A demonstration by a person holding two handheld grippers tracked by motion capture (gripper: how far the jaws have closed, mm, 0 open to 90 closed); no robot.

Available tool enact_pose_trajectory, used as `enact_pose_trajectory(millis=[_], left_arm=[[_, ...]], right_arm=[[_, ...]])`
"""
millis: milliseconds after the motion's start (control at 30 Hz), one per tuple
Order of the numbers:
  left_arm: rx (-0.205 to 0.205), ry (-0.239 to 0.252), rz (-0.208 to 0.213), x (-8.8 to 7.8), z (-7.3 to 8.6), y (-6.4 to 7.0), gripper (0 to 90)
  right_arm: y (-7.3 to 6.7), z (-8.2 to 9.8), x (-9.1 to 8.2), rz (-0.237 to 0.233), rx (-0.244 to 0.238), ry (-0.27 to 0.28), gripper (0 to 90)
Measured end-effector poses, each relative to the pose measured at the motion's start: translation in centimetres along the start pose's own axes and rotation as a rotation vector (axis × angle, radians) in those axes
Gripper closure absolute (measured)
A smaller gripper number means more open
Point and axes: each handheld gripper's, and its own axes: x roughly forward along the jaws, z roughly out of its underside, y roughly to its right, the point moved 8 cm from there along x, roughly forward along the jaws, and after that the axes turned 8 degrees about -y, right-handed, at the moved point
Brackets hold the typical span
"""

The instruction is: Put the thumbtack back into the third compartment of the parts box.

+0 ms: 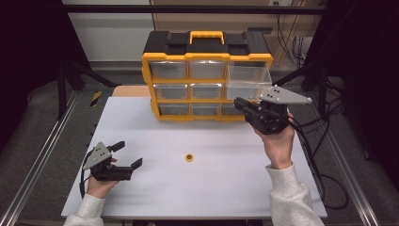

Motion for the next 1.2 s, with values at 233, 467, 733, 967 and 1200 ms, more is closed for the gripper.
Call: enact_pose_trajectory(millis=[233,467,733,967,1200], left_arm=[[0.000,0.001,0.000,0.0,0.0,0.0,2.6],[0.000,0.001,0.000,0.0,0.0,0.0,2.7],[-0.001,0.000,0.000,0.0,0.0,-0.1,2.6],[-0.001,0.000,0.001,0.0,0.0,-0.1,2.6],[-0.001,0.001,0.001,0.0,0.0,-0.1,2.7]], right_arm=[[1.2,-1.6,-0.4,0.025,0.015,0.017,85.2],[2.3,-3.0,-0.5,0.050,0.034,0.028,85.2],[3.7,-4.1,0.2,0.098,0.042,0.025,85.2],[5.0,-4.6,1.1,0.135,0.045,0.010,85.2],[5.8,-5.0,2.2,0.167,0.049,-0.009,85.2]])
